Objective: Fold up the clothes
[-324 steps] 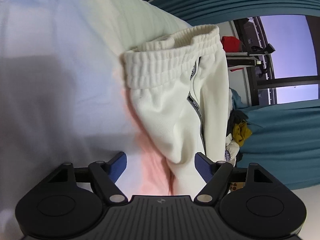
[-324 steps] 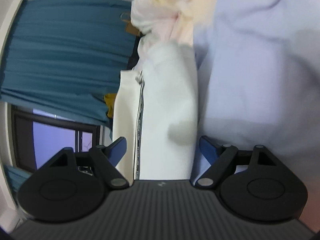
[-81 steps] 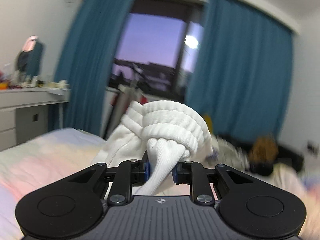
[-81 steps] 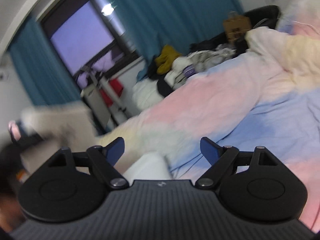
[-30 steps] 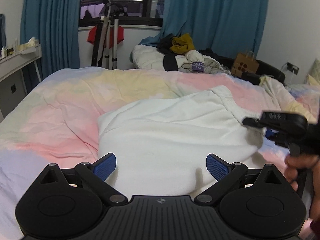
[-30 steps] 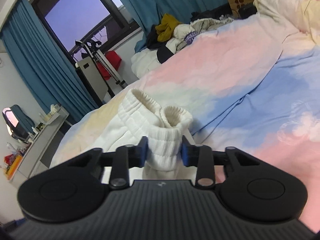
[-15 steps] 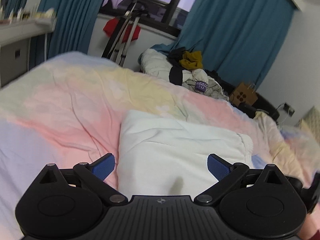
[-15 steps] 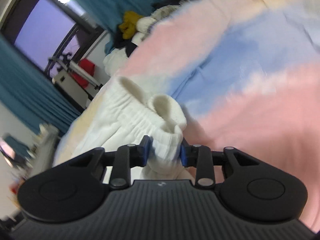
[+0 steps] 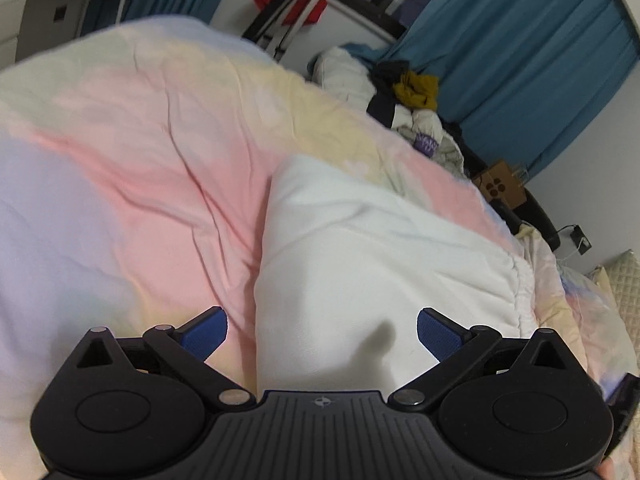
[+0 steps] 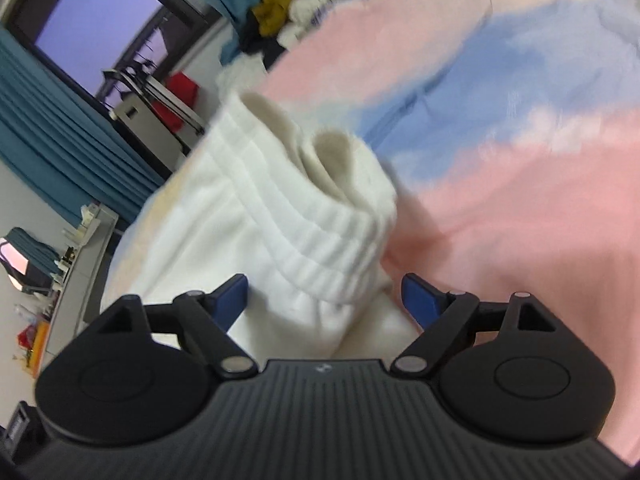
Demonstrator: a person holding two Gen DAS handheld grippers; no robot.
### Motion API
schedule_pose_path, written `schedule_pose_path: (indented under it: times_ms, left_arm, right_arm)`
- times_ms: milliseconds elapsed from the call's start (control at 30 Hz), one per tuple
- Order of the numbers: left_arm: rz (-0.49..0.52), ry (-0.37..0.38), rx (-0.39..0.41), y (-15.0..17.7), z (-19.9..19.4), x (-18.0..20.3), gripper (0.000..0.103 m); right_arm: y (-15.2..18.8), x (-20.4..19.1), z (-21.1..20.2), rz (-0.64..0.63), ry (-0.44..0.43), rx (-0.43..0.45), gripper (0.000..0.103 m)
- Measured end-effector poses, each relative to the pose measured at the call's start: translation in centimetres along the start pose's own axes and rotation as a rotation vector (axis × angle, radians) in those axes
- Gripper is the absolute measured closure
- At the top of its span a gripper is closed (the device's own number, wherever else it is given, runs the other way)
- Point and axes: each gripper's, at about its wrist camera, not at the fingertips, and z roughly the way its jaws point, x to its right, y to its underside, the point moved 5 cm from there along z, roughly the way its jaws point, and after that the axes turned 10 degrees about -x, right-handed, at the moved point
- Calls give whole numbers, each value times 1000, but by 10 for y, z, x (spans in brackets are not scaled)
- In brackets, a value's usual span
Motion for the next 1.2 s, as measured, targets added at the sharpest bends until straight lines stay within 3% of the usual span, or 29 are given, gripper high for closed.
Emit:
schedule_pose_path:
  times_ms: [133,267,333,467,500,567,600,633,733,833,1067,1200]
  left_arm:
    - [-33,6,-55,1,20,-9,1]
    - [-104,47,-77,2,28,-21,2]
    - [-119,83,-86,1,31,-22,6]
    - [-155,132,-118,3,39,-27,14]
    - [-165,139,-126,5,42,-28,18]
    - [-171,133,-131,7,45,-30,30]
    - [-169,128,-130,8,45,-30,37]
    - [-170,118,-123,9,45,-30,42]
    - [-154,95,-84,9,37,-26,55]
    - [-169,99,-36,4,23,-16,62]
    - [-101,64,126,-14,-15,39,64]
    - [-42,123,184,-33,-18,96,67]
  right_arm:
    - [0,2,16,49,-65,-31,12]
    - [0,-19,0,30,-242,-1,11]
    - [0,-23,-5,36,-287,23,11]
    - [2,-13,15,67,-196,-31,17]
    - [3,-10,19,63,-163,-44,26]
    - [3,-13,20,45,-133,-33,32]
    - [3,-15,19,35,-120,-25,40]
    - [3,-18,16,27,-117,-12,52]
    - [1,-30,0,-3,-142,44,70]
    - [-3,-48,-18,-50,-179,107,75]
    - [-39,-78,-66,-112,-341,238,76]
    - [-70,-76,-96,-135,-396,336,76]
